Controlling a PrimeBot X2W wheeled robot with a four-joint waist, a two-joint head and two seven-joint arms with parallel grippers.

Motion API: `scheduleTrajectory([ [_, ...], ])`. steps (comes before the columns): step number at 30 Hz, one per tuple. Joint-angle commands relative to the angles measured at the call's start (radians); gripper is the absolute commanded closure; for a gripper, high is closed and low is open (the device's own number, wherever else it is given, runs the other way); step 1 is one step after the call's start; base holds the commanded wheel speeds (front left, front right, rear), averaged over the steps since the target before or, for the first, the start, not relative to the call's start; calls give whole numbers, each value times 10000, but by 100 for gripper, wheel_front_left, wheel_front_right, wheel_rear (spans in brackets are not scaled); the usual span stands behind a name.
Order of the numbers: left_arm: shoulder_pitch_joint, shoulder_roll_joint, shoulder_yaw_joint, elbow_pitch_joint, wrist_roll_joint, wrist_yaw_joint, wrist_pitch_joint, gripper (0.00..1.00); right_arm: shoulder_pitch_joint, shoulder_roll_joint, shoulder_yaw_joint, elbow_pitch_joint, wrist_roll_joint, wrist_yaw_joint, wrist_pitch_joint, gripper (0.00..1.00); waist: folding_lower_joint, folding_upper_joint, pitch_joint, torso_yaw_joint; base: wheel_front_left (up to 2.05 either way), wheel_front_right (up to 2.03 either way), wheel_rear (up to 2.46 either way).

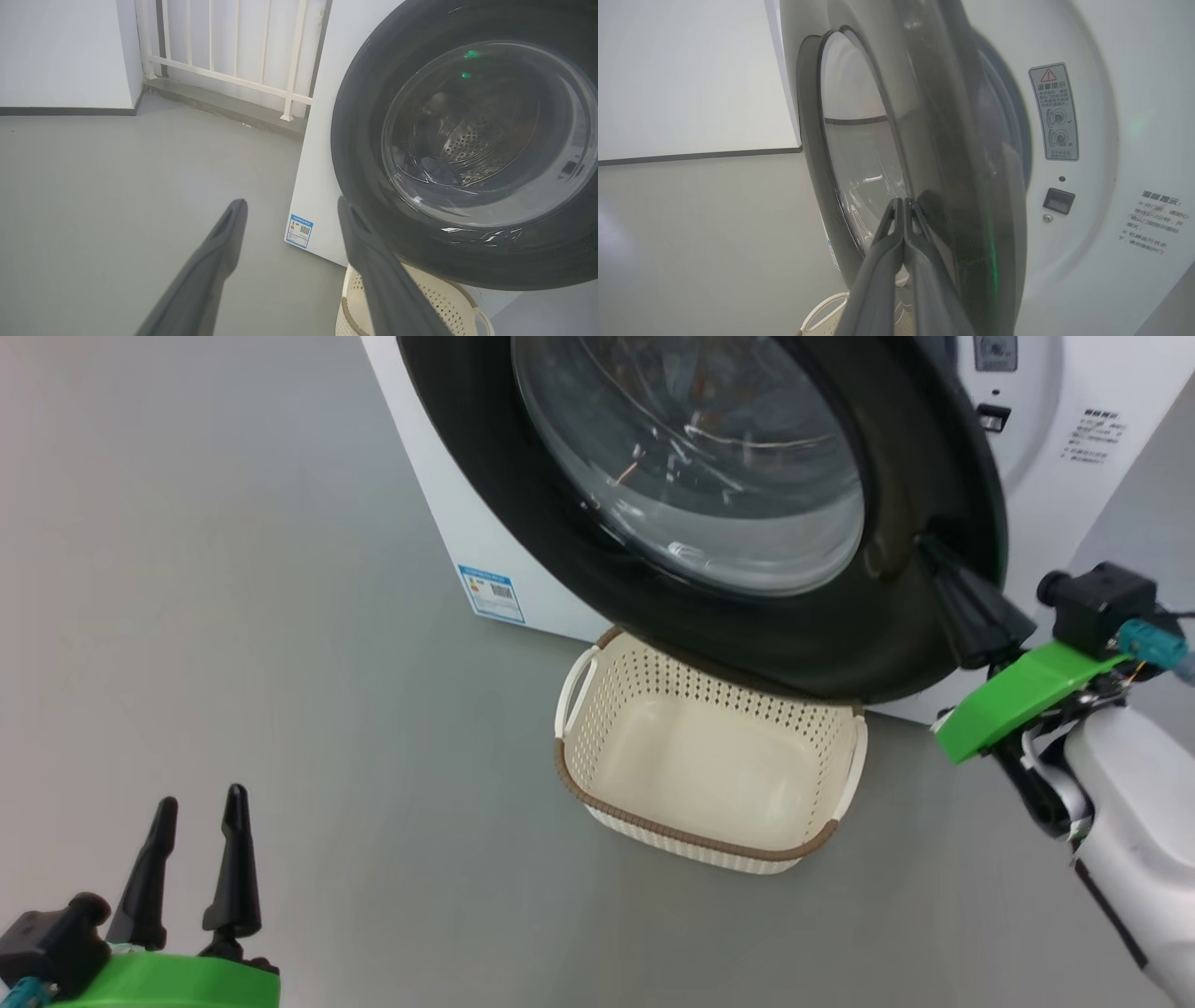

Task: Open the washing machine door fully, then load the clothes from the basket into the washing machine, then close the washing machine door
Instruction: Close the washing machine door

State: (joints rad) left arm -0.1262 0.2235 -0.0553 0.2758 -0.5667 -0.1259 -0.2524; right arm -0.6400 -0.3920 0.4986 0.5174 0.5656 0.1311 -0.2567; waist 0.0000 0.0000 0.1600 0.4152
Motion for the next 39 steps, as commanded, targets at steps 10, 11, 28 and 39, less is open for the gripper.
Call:
scheduleTrajectory([
  [10,-766,757,53,-240,-256,-48,-93,0,-1636,-405,-540,388,-467,-4,-51,100,0,0,1245,63,0,0,0],
  [11,-824,780,70,-262,-302,-48,-93,0,-1823,-398,-563,466,-525,-4,-51,100,0,0,1356,59,0,0,0],
  [28,-1320,638,-59,-180,-512,-48,-93,0,-3780,-234,-1698,2014,-1613,-4,-51,100,0,0,2056,357,0,0,0],
  [39,-1300,605,-35,-112,-505,-48,-93,0,-3309,69,-1451,1949,-1650,-4,-51,100,0,0,1764,184,0,0,0],
])
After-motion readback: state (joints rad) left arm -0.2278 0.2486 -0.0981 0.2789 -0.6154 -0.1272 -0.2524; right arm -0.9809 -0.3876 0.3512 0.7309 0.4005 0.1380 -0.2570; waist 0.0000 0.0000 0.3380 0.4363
